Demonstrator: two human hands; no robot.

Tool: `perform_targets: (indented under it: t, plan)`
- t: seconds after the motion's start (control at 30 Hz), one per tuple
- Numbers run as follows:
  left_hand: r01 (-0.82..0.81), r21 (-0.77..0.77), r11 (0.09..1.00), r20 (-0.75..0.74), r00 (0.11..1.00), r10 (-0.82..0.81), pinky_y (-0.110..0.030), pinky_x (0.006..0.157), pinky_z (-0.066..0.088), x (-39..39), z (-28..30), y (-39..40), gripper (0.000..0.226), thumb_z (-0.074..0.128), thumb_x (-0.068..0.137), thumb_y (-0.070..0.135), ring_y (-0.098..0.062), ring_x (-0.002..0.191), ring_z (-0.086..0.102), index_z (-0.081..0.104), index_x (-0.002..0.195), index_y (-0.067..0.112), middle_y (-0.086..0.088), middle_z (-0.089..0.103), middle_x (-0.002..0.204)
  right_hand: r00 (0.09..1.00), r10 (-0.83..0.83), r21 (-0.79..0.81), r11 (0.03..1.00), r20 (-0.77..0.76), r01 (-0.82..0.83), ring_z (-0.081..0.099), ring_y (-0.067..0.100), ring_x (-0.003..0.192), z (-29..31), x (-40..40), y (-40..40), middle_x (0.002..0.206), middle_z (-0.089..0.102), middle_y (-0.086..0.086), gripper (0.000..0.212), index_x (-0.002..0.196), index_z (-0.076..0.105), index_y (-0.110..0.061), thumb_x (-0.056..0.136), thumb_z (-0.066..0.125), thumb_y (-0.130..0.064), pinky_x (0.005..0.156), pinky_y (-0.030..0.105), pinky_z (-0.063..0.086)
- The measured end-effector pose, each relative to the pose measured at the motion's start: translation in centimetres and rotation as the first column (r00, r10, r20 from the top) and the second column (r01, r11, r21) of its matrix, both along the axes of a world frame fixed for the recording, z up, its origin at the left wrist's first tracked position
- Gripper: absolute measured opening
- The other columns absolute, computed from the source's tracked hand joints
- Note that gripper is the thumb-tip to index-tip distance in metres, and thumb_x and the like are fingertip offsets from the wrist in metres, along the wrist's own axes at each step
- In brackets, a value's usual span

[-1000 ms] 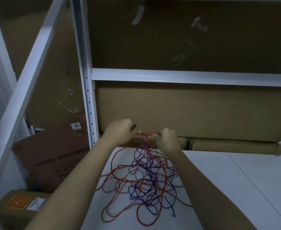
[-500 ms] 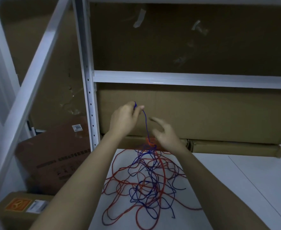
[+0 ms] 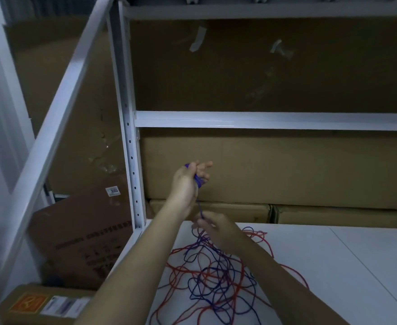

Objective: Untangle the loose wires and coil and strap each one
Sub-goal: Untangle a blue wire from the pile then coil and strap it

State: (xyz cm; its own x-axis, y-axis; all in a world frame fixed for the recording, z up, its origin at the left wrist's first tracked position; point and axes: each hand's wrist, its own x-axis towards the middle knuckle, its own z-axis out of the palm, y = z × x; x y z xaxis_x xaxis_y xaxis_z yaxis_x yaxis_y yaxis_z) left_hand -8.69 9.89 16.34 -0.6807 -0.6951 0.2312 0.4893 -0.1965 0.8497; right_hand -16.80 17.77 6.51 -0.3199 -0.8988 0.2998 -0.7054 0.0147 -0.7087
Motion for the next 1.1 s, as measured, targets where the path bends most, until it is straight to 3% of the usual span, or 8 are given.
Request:
perform_targets:
  t: [0.17,0.33,0.43,0.53,0.6,0.73,0.87,1.1]
  plan:
    - [-0.077,-0.796,0.601,0.289,0.824,0.488,-0.030,0.077,0.049,-0.1,-6.0,-2.0,0.015,0.030,0.102,0.004,-0.018,0.079,0.061,0.039,0.113,-0.001,-0.011,0.056,0.117,0.962,-0.009,-0.111,0.994,-0.273,-0.022,0.056,0.012,0.079,-0.4,-0.4,1.8,0.081,0.063,-0.001,0.019,0.090,0.067,-0.009,0.094,0.048,-0.009,0.079,0.031,0.046]
    - [0.436,-0.897,0.074,0.349,0.594,0.725,-0.036,0.061,0.041,0.6,-6.7,-2.9,0.019,0.034,0.102,0.017,-0.031,0.077,0.058,0.047,0.100,0.002,-0.016,0.057,0.088,0.853,-0.248,-0.214,0.963,-0.459,0.165,0.046,0.017,0.084,-0.3,-2.2,2.6,0.076,0.058,-0.009,0.018,0.086,0.069,-0.020,0.089,0.053,-0.028,0.074,0.033,0.034]
    - [0.475,-0.856,0.203,0.501,0.667,0.552,-0.025,0.048,0.032,1.4,-6.2,-2.8,0.047,0.042,0.099,0.046,-0.008,0.049,0.043,0.048,0.066,0.013,0.005,0.046,0.055,0.849,-0.301,-0.063,0.950,-0.435,0.304,0.036,0.012,0.089,-0.2,-3.5,3.1,0.076,0.048,-0.014,0.037,0.079,0.059,-0.024,0.087,0.051,-0.059,0.077,0.031,0.026]
    - [0.554,-0.747,0.367,0.662,0.672,0.332,-0.016,0.041,0.021,2.1,-5.5,-2.9,0.049,0.051,0.094,0.048,-0.002,0.039,0.031,0.043,0.058,0.015,0.011,0.034,0.047,0.975,-0.165,0.054,0.986,0.152,0.158,0.048,0.011,0.087,0.0,-3.6,3.5,0.080,0.055,-0.008,0.029,0.077,0.060,-0.024,0.094,0.052,-0.045,0.075,0.021,0.037]
    - [0.533,-0.722,0.441,0.672,0.693,0.261,-0.013,0.045,0.027,2.3,-5.4,-3.1,0.044,0.050,0.097,0.042,0.002,0.041,0.037,0.050,0.061,0.016,0.013,0.043,0.047,0.879,-0.064,-0.006,0.997,0.473,0.076,0.062,0.013,0.086,0.2,-3.6,3.6,0.087,0.065,-0.003,0.023,0.082,0.067,-0.021,0.097,0.051,-0.028,0.076,0.022,0.047]
    - [0.233,-0.863,0.448,0.452,0.754,0.477,-0.025,0.047,0.030,1.9,-4.8,-3.2,0.042,0.050,0.097,0.041,-0.006,0.043,0.038,0.053,0.067,0.011,0.001,0.042,0.052,0.944,-0.203,-0.233,0.935,0.260,0.266,0.064,0.009,0.077,0.5,-3.9,3.2,0.080,0.070,-0.011,0.013,0.087,0.073,-0.021,0.092,0.062,-0.017,0.067,0.013,0.049]
    - [-0.109,-0.903,0.415,0.224,0.703,0.674,-0.034,0.055,0.040,2.0,-2.5,-3.5,0.045,0.048,0.097,0.045,-0.028,0.058,0.053,0.055,0.072,0.009,-0.004,0.050,0.055,0.810,-0.419,-0.321,0.765,0.411,0.559,0.060,0.008,0.066,1.5,-5.9,2.8,0.063,0.064,-0.017,0.011,0.088,0.077,-0.017,0.087,0.069,-0.024,0.068,0.026,0.048]
    - [-0.500,-0.698,0.513,0.065,0.668,0.741,-0.028,0.050,0.031,2.2,0.0,-3.8,0.043,0.046,0.099,0.037,-0.016,0.049,0.037,0.054,0.072,0.004,0.000,0.040,0.052,0.588,-0.653,-0.207,0.566,0.478,0.798,0.065,0.033,0.089,1.2,-8.7,3.1,0.090,0.073,0.014,0.024,0.099,0.075,-0.010,0.089,0.066,-0.029,0.079,0.040,0.051]
